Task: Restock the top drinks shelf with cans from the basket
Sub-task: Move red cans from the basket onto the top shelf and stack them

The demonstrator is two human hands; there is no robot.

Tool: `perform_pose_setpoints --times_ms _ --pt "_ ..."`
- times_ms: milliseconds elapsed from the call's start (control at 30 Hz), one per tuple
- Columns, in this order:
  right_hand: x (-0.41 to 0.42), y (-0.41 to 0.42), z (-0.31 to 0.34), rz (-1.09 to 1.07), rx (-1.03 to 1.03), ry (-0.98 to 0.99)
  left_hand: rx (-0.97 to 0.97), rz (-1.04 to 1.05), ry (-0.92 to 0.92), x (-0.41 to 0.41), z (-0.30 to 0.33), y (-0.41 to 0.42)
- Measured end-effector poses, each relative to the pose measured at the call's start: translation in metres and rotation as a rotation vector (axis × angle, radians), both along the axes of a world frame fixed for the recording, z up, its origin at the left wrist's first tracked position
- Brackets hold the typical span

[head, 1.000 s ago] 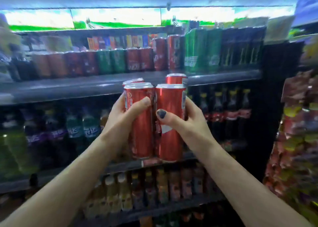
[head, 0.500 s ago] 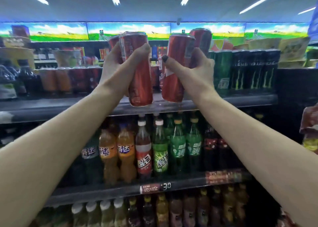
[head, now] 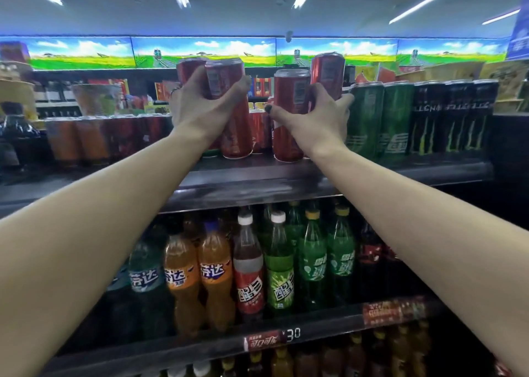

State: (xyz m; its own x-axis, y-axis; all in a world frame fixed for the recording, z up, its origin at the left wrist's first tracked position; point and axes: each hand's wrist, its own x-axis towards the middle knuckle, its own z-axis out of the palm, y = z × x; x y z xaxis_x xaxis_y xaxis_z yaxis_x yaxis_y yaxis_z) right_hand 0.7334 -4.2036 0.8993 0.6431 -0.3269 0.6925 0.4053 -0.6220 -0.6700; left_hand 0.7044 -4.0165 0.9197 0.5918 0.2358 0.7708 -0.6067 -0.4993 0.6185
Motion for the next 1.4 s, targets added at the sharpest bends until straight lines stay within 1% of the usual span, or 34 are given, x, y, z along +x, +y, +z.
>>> perform_pose_setpoints --times_ms 133,300,467,633,833,967,1133,1233,1333,1400 --pt "0.011 0.003 -0.009 -0.075 -0.058 0.05 0.013 0.022 0.037 0.027 -0.01 0.005" --pt "0.018 0.006 -0.01 -0.129 -0.077 0.133 0.056 0.048 0.119 0.058 -0.021 0.014" --pt "0.017 0.005 -0.013 -0.098 -0.119 0.285 0.086 0.033 0.211 0.069 -0.02 0.019" --pt "0.016 0.005 -0.015 -0.142 -0.213 0.327 0.146 -0.012 0.255 0.07 -0.02 0.018" --pt "0.014 0.003 -0.016 -0.118 -0.228 0.33 0.18 -0.026 0.315 0.07 -0.02 0.02" --pt "0.014 0.001 -0.019 -0.099 -0.244 0.318 0.156 0.01 0.369 0.073 -0.02 0.021" --pt "0.014 -0.001 -0.02 -0.094 -0.266 0.308 0.165 0.048 0.394 0.069 -0.02 0.019" --pt "0.014 -0.005 -0.019 -0.043 -0.227 0.299 0.171 0.06 0.411 0.067 -0.02 0.019" --pt "0.013 -0.009 -0.016 0.04 -0.146 0.282 0.218 0.066 0.376 0.058 -0.021 0.014" --pt "0.012 -0.01 -0.016 0.052 -0.14 0.278 0.236 0.051 0.366 0.052 -0.02 0.011"
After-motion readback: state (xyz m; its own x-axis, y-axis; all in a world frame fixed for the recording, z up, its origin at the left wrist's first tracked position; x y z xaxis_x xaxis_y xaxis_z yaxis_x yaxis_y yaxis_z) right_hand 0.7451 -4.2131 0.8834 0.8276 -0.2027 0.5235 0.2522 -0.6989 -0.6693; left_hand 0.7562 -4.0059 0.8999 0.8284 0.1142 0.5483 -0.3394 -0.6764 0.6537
